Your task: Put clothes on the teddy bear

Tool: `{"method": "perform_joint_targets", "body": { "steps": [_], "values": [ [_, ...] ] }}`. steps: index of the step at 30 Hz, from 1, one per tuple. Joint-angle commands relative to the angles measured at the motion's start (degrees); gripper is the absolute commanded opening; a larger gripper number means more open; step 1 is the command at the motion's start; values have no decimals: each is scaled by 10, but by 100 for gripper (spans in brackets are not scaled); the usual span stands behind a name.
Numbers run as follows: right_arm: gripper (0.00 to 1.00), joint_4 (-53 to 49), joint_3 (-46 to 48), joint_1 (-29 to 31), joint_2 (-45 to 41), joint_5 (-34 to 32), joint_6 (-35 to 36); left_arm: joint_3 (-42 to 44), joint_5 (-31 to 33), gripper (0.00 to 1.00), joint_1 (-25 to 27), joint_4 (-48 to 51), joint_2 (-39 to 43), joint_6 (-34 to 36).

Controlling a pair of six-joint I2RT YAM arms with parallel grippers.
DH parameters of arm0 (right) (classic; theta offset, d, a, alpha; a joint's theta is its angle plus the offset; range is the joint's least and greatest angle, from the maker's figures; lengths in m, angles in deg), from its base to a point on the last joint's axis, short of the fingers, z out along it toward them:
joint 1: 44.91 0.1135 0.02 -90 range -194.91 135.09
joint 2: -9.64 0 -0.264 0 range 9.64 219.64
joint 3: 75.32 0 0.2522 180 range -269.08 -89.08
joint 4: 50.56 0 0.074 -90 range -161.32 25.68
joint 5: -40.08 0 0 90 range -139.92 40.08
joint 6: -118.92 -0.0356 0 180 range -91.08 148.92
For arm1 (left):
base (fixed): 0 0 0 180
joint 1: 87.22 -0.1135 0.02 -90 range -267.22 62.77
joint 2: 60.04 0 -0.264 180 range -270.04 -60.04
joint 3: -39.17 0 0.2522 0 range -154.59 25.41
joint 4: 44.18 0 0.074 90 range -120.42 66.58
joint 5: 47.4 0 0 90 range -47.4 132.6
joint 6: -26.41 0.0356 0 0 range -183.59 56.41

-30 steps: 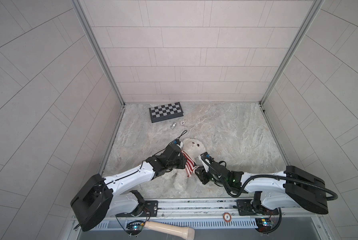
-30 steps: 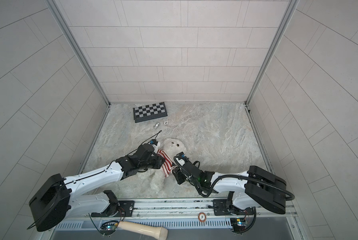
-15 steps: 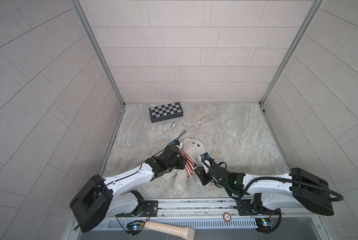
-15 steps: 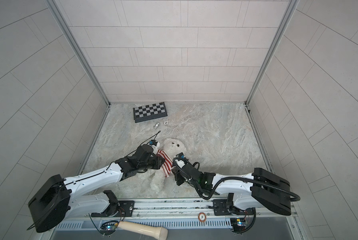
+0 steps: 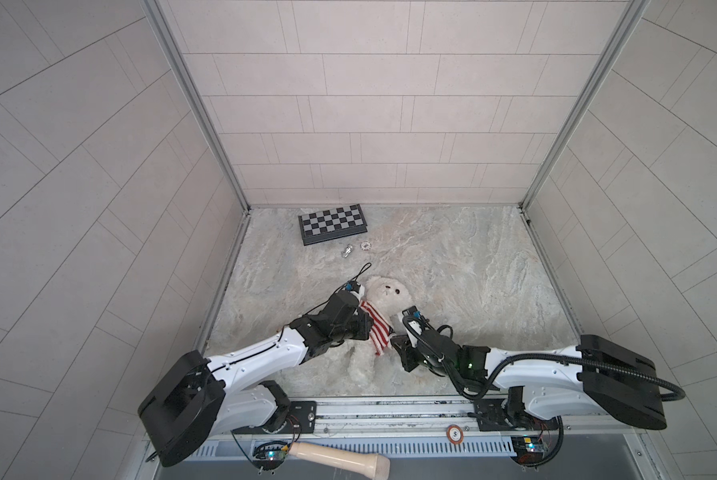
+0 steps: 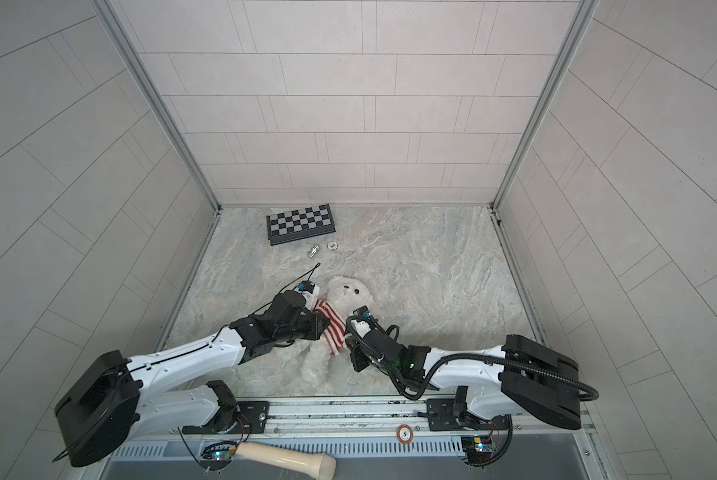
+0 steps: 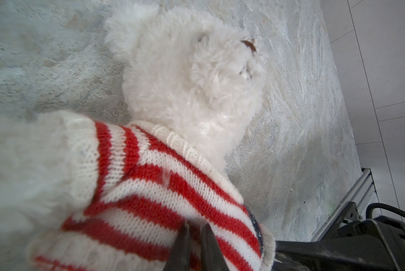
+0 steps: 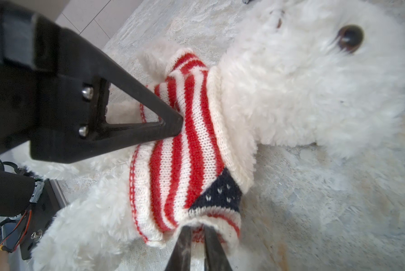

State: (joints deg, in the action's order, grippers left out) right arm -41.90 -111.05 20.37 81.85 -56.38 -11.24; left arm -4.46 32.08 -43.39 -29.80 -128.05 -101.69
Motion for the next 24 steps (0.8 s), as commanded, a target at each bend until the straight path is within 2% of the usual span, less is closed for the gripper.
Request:
{"method": "perform_joint_targets", "body": {
  "steps": [1, 7, 16, 22, 24],
  "values": [
    [10, -2, 17, 9, -15, -21, -27, 14, 1, 16, -4, 19, 2, -1],
    [7, 1, 25, 14, 2, -22, -40, 16, -2, 15, -6, 20, 1, 4],
    [7, 7, -15, 15, 50, -34, -12, 19, -4, 15, -6, 25, 12, 5],
    [11, 47, -14, 14, 71, -52, 5, 24, -6, 15, -6, 27, 17, 4],
    [16, 63, -15, 14, 81, -53, 15, 24, -7, 15, -6, 28, 18, 4]
  ]
}}
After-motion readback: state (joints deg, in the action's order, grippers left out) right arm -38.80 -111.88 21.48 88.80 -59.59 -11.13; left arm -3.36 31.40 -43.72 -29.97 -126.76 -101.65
